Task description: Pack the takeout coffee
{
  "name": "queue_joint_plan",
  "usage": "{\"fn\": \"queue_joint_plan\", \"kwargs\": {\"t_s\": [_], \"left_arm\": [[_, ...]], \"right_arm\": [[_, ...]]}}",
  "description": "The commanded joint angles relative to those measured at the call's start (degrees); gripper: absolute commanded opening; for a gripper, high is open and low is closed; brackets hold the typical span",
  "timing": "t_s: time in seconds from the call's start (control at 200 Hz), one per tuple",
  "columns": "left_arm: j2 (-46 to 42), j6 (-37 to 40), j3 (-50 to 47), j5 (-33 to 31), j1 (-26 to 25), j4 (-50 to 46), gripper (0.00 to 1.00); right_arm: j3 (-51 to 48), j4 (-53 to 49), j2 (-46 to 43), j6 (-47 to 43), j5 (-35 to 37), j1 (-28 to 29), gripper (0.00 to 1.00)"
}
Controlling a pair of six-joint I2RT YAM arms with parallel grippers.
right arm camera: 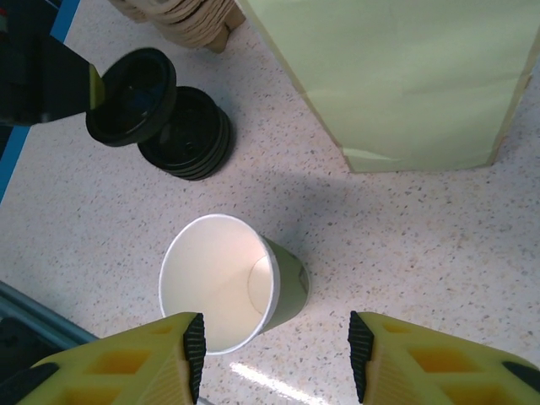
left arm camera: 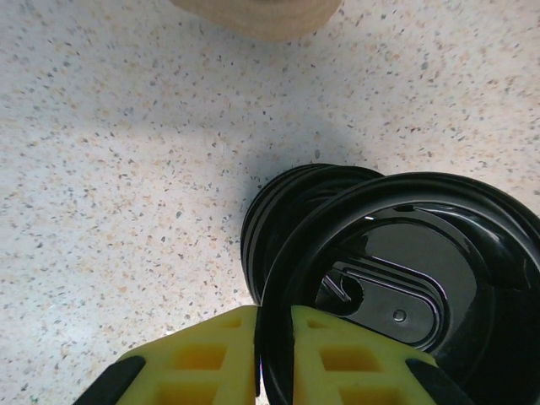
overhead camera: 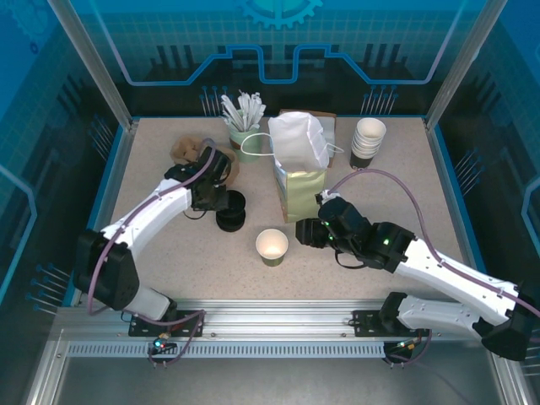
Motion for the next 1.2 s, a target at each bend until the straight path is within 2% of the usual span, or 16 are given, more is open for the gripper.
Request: {"fn": "queue_joint_plan", "kwargs": {"t_s": [0.0, 0.185, 0.62, 0.895, 1.196], "left_arm": [[-3.69, 0.82, 2.41, -2.15, -1.07, -4.58, 0.16], [-7.99, -0.23, 5.42, -3.06, -3.85, -10.12, 0.16], [-13.47, -7.42, 12.10, -6.83, -17.72, -20.53, 0.15], [-13.92, -10.23, 13.65, -7.48, -24.04, -21.23, 0.14], [-12.22, -11.56, 15.25, -7.73, -28.04, -20.52, 0.14]], "right_arm": [[3.55, 0.99, 0.85, 0.82, -2.45, -0.36, 0.50], [8.50, 0.57, 3.80, 0.56, -4.08, 0.82, 0.51], [19.20, -0.75, 12.22, 0.02, -3.82, 5.47, 0.55], [20.77, -1.39, 14.50, 0.58, -4.68, 5.77, 0.56], [20.75, -1.90, 16.07, 1.37, -5.38, 6.08, 0.55]]}}
